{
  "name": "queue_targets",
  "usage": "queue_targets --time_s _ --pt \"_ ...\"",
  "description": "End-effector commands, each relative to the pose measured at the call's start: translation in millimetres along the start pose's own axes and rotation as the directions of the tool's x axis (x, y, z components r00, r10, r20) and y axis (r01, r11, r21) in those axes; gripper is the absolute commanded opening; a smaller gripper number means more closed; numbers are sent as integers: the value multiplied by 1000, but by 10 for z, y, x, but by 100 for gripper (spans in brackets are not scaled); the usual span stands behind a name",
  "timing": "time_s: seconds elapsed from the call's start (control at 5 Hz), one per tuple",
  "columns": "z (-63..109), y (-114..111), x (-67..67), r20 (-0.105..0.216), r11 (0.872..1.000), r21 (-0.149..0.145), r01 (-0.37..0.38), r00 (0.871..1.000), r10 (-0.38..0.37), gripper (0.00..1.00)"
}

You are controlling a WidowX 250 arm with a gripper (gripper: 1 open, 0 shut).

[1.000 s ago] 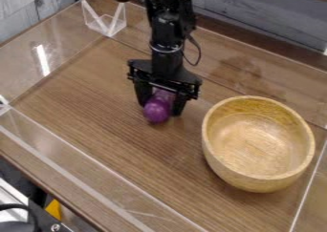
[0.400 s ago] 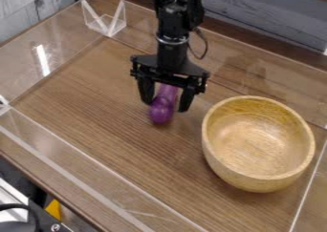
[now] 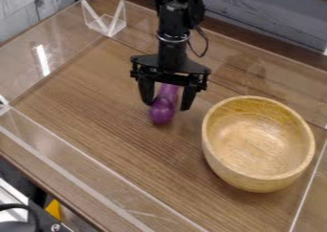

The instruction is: Remove the purple eggplant from inside the brown bowl and put it on the table

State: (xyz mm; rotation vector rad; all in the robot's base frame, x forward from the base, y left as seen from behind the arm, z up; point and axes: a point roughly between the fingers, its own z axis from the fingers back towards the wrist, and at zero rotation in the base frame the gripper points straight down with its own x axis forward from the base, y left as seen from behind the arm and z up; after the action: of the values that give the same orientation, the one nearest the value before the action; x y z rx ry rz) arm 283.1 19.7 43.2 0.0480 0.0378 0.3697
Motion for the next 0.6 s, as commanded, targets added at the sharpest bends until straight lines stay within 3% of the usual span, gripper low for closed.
queue_targets --time_s 0.0,0.2,0.4 --pt "204 29 90 60 999 -27 -30 998 32 100" --pt "211 67 130 58 998 -30 -50 997 52 100" --pt "162 97 171 62 999 -30 31 998 -29 100"
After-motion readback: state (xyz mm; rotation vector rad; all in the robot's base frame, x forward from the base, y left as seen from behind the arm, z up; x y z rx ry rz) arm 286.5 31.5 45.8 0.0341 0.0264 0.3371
